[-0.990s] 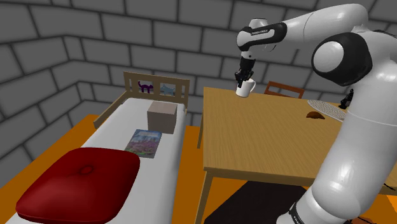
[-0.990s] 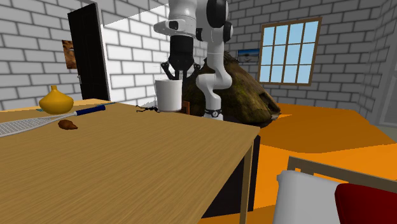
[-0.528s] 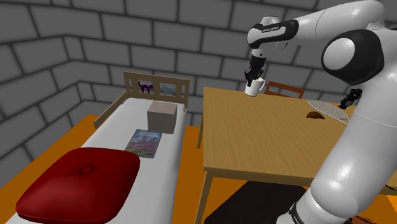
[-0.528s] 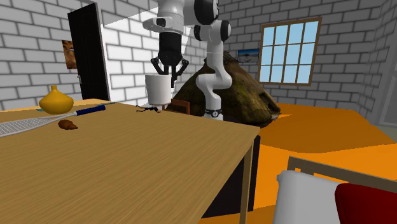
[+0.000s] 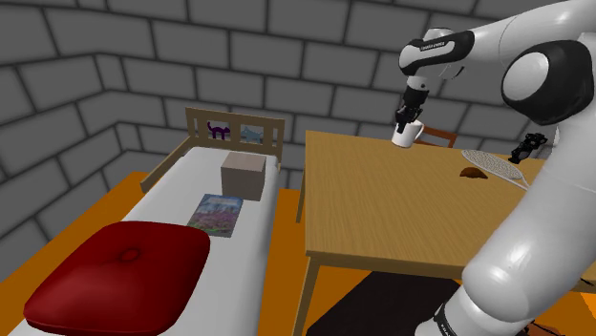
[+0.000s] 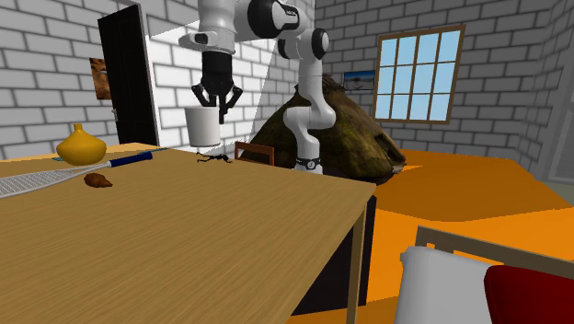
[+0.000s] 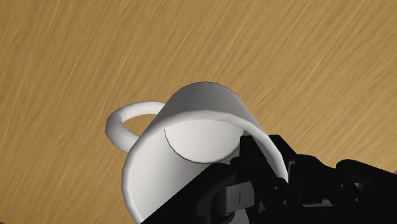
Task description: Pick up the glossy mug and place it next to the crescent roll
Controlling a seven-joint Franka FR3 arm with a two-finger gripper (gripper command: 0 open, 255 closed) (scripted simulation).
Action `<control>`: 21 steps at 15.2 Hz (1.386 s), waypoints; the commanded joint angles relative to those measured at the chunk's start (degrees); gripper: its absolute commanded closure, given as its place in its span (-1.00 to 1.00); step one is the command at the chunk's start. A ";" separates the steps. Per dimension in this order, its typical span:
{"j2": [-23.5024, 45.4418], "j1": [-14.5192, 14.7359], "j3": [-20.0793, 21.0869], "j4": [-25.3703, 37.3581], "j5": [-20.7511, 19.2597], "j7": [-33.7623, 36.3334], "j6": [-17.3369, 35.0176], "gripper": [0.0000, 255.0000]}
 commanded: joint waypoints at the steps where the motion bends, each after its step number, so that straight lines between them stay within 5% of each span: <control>1: -0.36 -1.53 -1.29 -0.76 0.13 -2.96 0.46 1.00; 11: 1.56 -9.10 -7.28 1.14 2.56 -17.06 0.03 1.00; 21: 10.13 -19.42 -12.05 10.46 9.23 -32.62 -2.97 1.00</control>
